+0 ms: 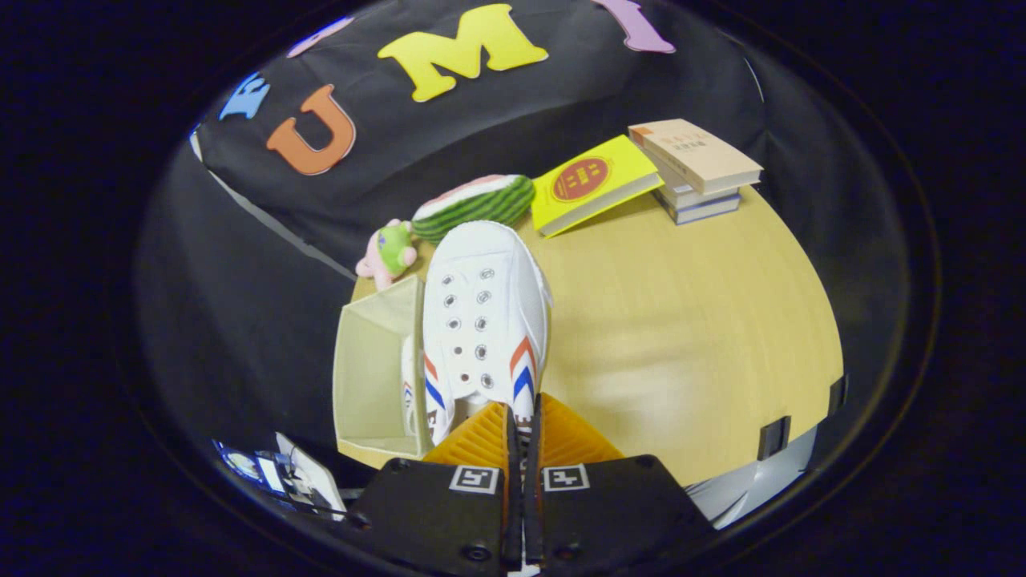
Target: Open the storage box then place both shoes into the box .Put the left shoe in first, then the right shoe, with the right side of both shoes facing outward in a uniform manner.
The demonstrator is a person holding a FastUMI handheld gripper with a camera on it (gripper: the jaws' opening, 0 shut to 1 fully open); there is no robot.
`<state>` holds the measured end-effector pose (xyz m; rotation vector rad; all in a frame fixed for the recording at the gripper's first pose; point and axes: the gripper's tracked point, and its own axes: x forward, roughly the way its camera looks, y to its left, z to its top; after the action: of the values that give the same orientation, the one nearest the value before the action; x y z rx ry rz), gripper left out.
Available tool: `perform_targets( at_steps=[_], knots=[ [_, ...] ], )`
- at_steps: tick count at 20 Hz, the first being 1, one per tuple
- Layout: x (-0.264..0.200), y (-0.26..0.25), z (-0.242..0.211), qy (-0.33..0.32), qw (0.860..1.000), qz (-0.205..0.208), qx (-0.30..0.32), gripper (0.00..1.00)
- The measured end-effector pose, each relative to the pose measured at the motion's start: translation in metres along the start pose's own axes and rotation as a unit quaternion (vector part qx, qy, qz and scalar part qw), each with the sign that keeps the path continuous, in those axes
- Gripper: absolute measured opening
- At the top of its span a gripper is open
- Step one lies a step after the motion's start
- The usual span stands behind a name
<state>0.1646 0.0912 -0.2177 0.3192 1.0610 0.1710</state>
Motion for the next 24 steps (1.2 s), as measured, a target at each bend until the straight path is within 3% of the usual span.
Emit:
perform_targets(
  at_steps=[5,11,14,18,22,24],
  knots=[
    [0.004,0.065,-0.003,-0.008,1.000,0.004,-0.027,0.07],
    [0.044,0.125,-0.026,-0.012,0.999,0.017,-0.031,0.07],
    [0.068,0.135,-0.033,-0.026,0.998,-0.001,-0.056,0.07],
    [0.089,0.145,-0.042,-0.029,0.999,0.011,-0.025,0.07],
    [0.101,0.126,-0.027,-0.074,0.997,-0.024,-0.029,0.07],
    [0.108,0.128,-0.024,-0.093,0.995,-0.014,-0.018,0.08]
  ],
)
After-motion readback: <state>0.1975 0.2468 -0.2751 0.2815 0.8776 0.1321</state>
